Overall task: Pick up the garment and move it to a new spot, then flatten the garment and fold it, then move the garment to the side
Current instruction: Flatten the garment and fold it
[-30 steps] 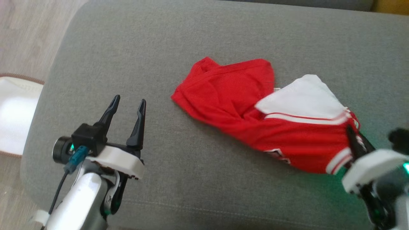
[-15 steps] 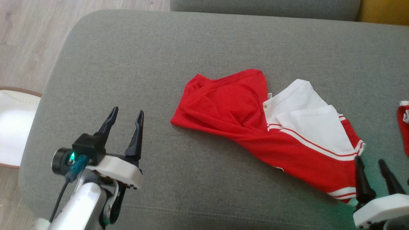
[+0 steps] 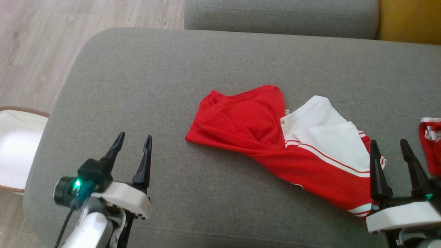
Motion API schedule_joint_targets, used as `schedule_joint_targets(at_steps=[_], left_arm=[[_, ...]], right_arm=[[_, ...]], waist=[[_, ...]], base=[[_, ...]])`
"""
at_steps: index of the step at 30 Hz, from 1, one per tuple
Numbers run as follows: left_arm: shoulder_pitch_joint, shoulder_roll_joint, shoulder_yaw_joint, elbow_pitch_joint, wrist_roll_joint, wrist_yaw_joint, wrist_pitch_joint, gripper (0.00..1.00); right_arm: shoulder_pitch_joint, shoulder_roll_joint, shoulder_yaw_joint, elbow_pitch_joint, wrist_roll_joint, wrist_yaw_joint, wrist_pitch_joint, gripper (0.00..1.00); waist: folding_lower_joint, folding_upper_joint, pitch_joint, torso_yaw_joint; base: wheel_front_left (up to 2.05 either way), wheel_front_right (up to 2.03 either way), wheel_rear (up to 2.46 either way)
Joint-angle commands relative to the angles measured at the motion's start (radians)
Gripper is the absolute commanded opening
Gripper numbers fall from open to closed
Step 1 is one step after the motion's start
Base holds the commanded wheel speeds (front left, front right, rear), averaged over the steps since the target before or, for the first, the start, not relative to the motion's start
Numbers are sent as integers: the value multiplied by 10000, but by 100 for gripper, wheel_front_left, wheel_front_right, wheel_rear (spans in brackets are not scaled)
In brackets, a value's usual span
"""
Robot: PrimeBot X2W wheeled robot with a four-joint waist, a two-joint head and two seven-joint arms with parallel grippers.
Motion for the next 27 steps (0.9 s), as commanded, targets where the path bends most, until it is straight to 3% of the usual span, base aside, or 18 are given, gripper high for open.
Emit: schedule_joint_targets(at_steps=[1,21,27], left_arm=[[-332,271,399,-367,-45,97,63,100],[-154,420,270,-625,-95,253,225,100],[-663,392,-64,-675,-105,-245,388,100]], right_arm=[[-178,-105,278,-463,29,65,57,100],[133,-105,287,-547,406,65,186,100],[19,-105,346,-642,429,65,232,100]], waist=[[0,0,-101,38],[0,0,-176,-102],[0,0,172,-123]], base=[[0,0,0],[0,0,0],[0,0,0]])
